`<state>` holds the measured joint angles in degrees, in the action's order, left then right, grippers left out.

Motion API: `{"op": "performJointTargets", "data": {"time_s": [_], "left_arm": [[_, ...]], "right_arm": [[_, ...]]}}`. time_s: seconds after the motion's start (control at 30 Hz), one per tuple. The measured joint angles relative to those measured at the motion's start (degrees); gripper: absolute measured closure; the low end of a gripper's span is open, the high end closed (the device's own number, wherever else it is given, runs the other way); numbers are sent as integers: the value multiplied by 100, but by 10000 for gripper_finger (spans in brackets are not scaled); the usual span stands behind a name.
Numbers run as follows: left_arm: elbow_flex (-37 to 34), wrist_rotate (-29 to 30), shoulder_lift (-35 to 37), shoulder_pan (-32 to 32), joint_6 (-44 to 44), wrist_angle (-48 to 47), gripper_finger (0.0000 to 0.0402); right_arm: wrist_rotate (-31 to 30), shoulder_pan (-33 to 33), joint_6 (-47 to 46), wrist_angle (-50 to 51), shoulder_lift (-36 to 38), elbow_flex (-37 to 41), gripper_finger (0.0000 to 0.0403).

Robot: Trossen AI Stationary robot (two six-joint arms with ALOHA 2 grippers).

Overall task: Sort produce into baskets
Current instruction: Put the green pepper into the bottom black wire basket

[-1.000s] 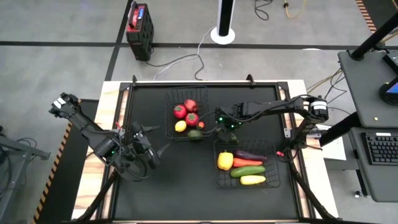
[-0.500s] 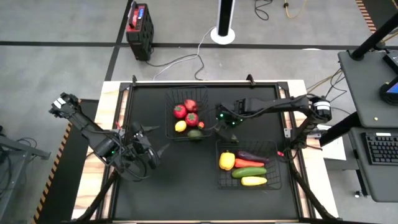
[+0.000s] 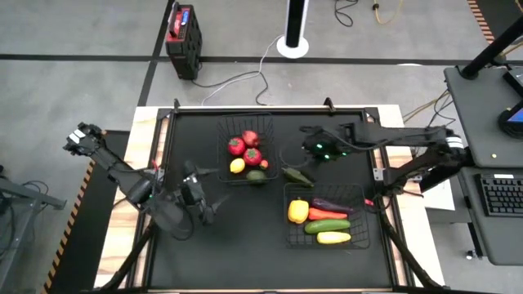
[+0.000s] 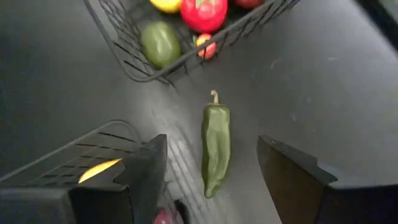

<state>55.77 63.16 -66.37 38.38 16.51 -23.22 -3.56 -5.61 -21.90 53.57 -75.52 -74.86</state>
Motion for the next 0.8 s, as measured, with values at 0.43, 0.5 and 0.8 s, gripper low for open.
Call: {"op": "performJointTargets", "data": {"time_s": [0.43,0.5,0.8], "left_arm": [[62,-4740,-95,-2869,-3516,2370,39],[144,-5262,-254,-3309,-3630,2483,39],[1309,-6530,-1552,-4234,-4564,1824,39]], "right_arm": [[-1882,1355,-267,-484,767,88,165],[-2158,1450,-213,-600,789,88,165],[-2356,1512,-36,-990,851,79,165]]}}
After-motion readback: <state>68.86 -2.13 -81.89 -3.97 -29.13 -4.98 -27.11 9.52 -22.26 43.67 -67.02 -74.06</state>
